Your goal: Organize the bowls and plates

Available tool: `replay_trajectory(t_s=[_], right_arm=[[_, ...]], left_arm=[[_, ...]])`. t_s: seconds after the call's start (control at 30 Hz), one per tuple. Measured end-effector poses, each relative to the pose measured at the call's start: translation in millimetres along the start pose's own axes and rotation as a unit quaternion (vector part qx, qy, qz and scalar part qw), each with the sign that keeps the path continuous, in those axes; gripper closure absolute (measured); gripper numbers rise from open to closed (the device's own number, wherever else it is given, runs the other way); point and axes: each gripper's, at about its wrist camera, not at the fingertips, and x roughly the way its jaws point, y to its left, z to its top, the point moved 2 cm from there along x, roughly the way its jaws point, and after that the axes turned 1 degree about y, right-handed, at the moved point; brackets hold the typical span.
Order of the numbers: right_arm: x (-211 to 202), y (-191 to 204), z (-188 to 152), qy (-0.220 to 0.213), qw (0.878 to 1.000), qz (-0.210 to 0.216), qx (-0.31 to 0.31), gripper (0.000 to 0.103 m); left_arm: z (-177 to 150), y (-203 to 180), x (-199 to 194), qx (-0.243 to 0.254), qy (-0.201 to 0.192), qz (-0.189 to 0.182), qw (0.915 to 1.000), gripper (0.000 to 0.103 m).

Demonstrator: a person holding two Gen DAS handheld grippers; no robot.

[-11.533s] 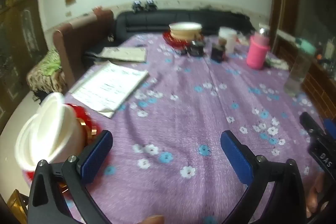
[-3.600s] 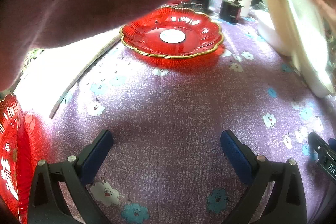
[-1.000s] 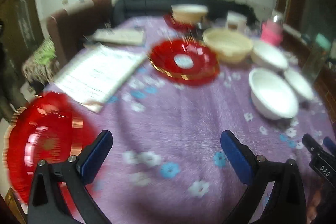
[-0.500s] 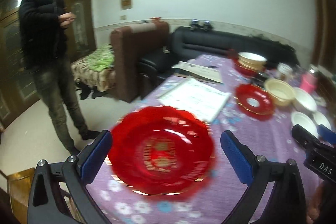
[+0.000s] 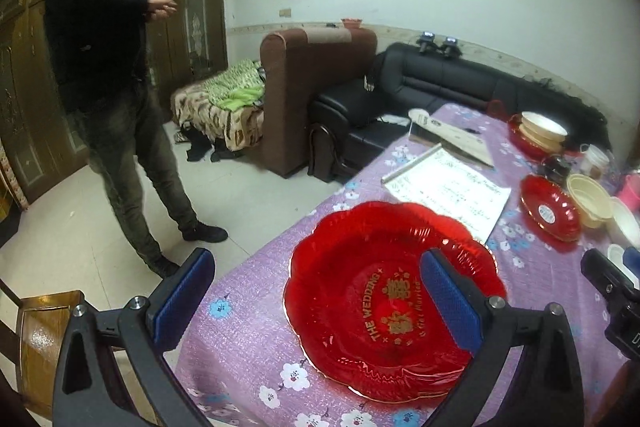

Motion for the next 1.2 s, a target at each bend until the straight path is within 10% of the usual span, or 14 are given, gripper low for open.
replay_trajectory(t_s=[0.53, 1.2], right_arm=[[66, 26, -15, 0.095, 0.994, 0.048, -0.007, 0.001], [129, 42, -31, 0.188, 0.979, 0.081, 0.013, 0.022]], left_arm=[[-10, 50, 74, -0.046, 0.148, 0.004, 0.9879, 0.01], [-31, 22, 108, 0.015, 0.211, 0.04, 0.9765, 0.009]])
